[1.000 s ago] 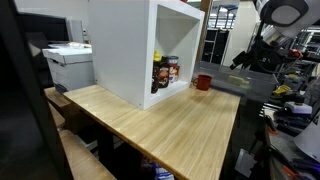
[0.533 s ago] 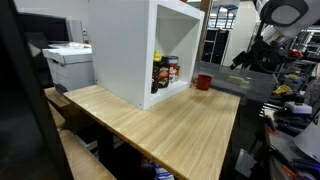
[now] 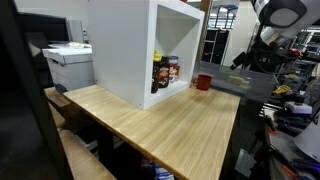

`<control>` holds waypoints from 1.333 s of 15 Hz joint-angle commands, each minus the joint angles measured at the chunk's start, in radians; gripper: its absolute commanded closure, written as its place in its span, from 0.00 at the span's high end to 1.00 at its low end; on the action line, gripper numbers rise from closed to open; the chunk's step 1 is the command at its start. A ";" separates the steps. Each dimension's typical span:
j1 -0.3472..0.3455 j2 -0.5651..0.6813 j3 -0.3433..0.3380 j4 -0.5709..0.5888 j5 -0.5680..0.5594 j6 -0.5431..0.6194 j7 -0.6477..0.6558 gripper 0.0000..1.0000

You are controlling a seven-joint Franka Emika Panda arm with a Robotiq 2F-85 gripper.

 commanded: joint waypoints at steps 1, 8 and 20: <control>-0.078 -0.001 0.074 0.010 -0.032 0.000 -0.002 1.00; -0.237 0.008 0.287 0.040 -0.087 0.000 -0.001 1.00; -0.364 0.036 0.405 0.044 -0.070 0.000 0.038 1.00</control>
